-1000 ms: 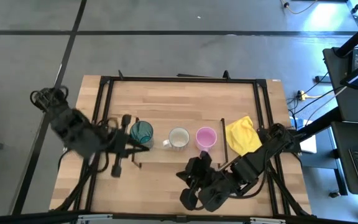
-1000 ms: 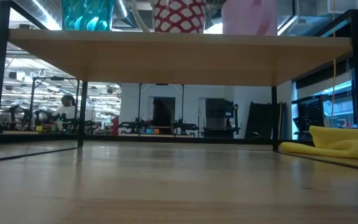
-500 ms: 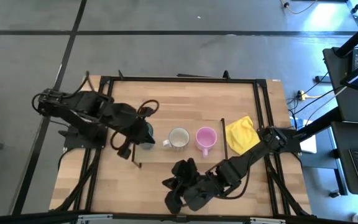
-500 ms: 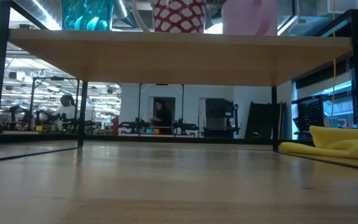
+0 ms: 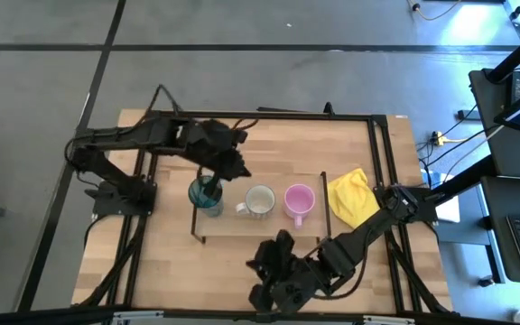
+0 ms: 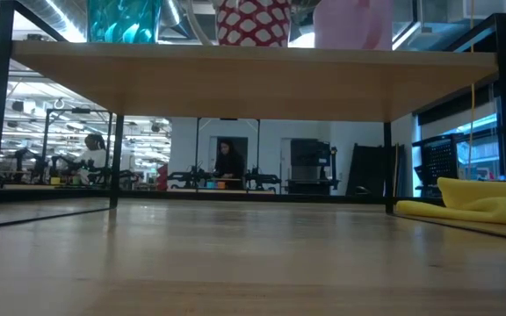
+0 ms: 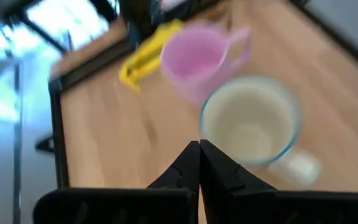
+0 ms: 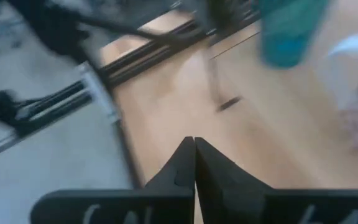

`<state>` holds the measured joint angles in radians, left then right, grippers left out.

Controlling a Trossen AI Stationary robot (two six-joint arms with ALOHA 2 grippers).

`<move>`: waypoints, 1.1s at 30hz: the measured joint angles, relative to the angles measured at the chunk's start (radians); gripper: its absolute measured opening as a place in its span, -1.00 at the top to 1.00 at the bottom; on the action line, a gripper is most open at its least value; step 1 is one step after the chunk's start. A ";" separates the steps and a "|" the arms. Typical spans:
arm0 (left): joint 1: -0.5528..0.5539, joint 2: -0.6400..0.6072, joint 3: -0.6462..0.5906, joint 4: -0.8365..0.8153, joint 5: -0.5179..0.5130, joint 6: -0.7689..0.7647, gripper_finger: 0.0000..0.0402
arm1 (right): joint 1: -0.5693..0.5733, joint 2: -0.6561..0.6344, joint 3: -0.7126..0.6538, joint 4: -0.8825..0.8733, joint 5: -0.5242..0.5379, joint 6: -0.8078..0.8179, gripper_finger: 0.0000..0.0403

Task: Stack small to large cups/mugs on shelf
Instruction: Put the red cup on the shelf

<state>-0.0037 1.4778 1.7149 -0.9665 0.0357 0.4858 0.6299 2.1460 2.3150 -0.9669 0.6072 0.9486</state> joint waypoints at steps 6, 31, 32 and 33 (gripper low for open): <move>0.083 0.063 0.000 -0.096 0.000 0.054 1.00 | -0.015 -0.031 0.000 -0.071 0.106 0.042 0.99; 0.079 0.050 0.088 -0.252 0.249 -0.013 1.00 | -0.094 -0.035 0.000 -0.213 0.043 0.248 0.99; 0.075 0.053 0.119 -0.260 0.244 -0.019 1.00 | -0.095 -0.035 0.000 -0.216 0.043 0.247 0.99; 0.071 0.057 0.151 -0.283 0.231 -0.021 1.00 | -0.095 -0.035 0.000 -0.216 0.043 0.247 0.99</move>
<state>0.0674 1.5348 1.8656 -1.2495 0.2668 0.4648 0.5346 2.1113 2.3154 -1.1830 0.6506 1.1961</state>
